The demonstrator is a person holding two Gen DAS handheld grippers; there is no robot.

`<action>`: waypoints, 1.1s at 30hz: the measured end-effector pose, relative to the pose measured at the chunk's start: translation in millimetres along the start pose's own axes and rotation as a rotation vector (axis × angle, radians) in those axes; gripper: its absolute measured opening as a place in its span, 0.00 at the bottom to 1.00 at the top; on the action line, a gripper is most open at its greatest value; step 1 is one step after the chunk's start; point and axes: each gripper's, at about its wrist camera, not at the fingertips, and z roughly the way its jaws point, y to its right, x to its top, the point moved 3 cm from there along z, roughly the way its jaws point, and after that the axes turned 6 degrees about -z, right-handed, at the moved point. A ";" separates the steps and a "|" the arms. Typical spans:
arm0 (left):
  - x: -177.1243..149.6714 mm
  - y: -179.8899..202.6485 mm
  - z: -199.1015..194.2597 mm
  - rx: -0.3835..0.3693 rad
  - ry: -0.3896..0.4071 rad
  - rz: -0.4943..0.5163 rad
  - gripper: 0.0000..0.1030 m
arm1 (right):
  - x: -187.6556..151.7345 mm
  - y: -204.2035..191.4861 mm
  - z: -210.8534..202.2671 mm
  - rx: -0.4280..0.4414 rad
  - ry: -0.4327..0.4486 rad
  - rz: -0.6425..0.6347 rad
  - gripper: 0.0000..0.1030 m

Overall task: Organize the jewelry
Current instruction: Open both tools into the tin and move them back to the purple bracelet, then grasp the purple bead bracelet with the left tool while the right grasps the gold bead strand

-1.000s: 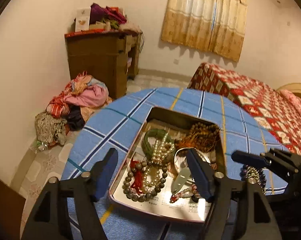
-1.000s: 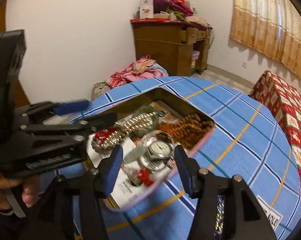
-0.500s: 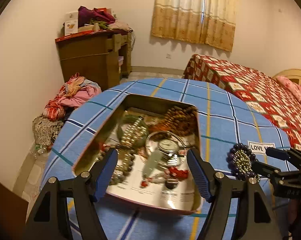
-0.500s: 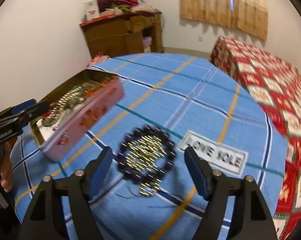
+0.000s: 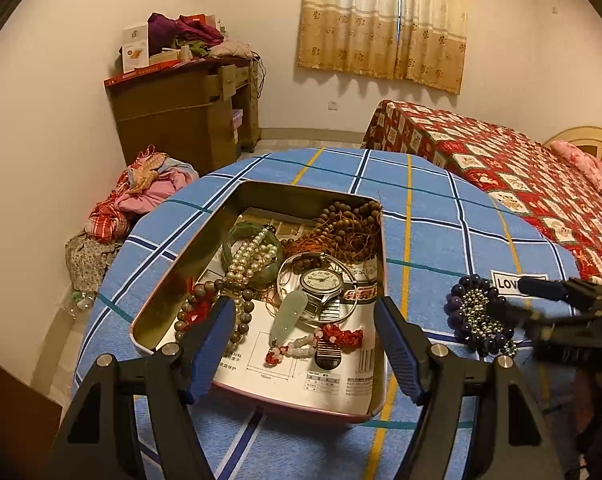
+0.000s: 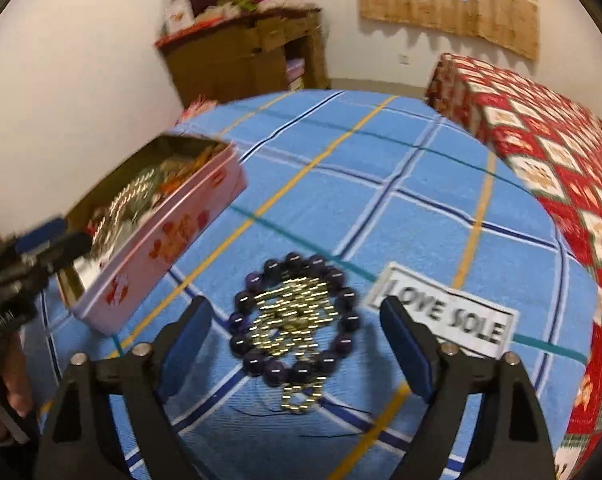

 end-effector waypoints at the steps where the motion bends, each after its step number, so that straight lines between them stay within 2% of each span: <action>1: -0.8 1.8 1.0 0.003 -0.001 0.004 0.69 | -0.3 6.4 0.5 -0.020 -0.007 0.011 0.62; 2: -1.5 3.7 2.1 -0.001 -0.004 0.007 0.69 | -0.2 9.7 2.3 -0.029 -0.018 0.017 0.55; 6: -4.6 14.6 2.4 -0.016 -0.012 0.032 0.69 | -2.8 5.5 16.7 -0.052 -0.080 -0.030 0.45; 8: -5.1 18.2 0.6 -0.019 -0.009 0.043 0.69 | -1.9 2.9 18.7 -0.059 -0.068 -0.045 0.36; 9: -5.1 19.6 -0.2 -0.020 -0.009 0.047 0.69 | -1.1 3.0 19.5 -0.053 -0.068 -0.043 0.25; 10: -4.9 20.7 -0.8 -0.022 -0.008 0.050 0.69 | -0.8 2.8 21.4 -0.047 -0.078 -0.042 0.20; 14: -3.2 25.6 -2.8 -0.022 -0.005 0.063 0.69 | -5.6 2.3 15.6 -0.018 -0.056 -0.041 0.19; 18: -3.6 32.0 -1.8 -0.029 -0.011 0.071 0.69 | -5.1 4.4 -2.8 -0.003 0.008 -0.010 0.19; 19: -4.1 34.9 -1.2 -0.029 -0.012 0.078 0.69 | -3.6 4.4 -9.2 0.001 0.028 -0.005 0.17; 20: -4.8 37.4 -0.4 -0.029 -0.015 0.082 0.70 | -1.3 4.5 -14.5 -0.001 0.046 -0.003 0.02; 23: -6.6 46.0 2.3 -0.034 -0.026 0.092 0.70 | 6.7 3.1 -34.0 0.019 0.103 -0.005 0.04; 28: -10.5 57.6 5.3 -0.033 -0.036 0.120 0.70 | 4.9 6.6 -24.4 0.009 0.057 -0.020 0.04; 29: -10.9 59.0 6.5 -0.029 -0.036 0.125 0.69 | 2.6 8.6 -20.5 0.004 0.046 -0.014 0.07; 32: -11.6 63.7 12.4 -0.016 -0.045 0.140 0.70 | -5.3 11.6 -12.4 -0.017 0.009 -0.017 0.25; 33: -10.8 65.3 13.9 -0.014 -0.044 0.144 0.70 | -7.1 13.5 -9.2 -0.026 0.002 -0.017 0.25</action>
